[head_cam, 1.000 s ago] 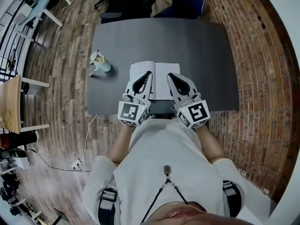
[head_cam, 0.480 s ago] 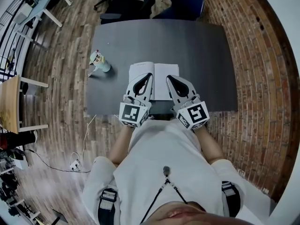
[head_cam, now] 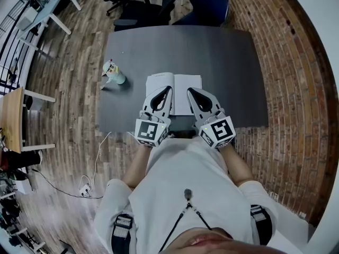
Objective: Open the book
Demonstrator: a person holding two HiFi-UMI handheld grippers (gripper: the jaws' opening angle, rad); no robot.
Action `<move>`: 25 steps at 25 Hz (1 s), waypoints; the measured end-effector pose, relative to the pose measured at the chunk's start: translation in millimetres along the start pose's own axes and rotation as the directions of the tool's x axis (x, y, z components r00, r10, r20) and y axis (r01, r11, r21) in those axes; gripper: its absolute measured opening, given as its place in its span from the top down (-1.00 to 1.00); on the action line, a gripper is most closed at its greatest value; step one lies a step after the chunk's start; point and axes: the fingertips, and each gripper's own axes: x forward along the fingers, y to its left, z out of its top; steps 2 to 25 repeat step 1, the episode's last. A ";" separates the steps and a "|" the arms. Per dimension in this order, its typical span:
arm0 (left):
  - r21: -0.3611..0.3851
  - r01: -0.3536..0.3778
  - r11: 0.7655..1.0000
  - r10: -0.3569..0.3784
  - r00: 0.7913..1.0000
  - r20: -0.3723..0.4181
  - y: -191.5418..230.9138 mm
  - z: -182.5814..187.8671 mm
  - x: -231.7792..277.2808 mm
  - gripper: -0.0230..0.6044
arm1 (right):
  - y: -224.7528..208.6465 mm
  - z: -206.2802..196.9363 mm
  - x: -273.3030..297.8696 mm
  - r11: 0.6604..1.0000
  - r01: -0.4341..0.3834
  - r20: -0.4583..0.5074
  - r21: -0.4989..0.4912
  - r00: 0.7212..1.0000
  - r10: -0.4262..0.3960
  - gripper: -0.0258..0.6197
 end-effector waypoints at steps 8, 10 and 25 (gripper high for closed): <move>-0.002 -0.001 1.000 0.001 1.000 -0.002 -0.5 -0.6 -0.6 0.86 | 0.4 0.5 0.0 1.000 -0.001 0.000 0.000 1.000 0.001 0.81; -0.002 -0.001 1.000 0.001 1.000 -0.002 -0.5 -0.6 -0.6 0.86 | 0.4 0.5 0.0 1.000 -0.001 0.000 0.000 1.000 0.001 0.81; -0.002 -0.001 1.000 0.001 1.000 -0.002 -0.5 -0.6 -0.6 0.86 | 0.4 0.5 0.0 1.000 -0.001 0.000 0.000 1.000 0.001 0.81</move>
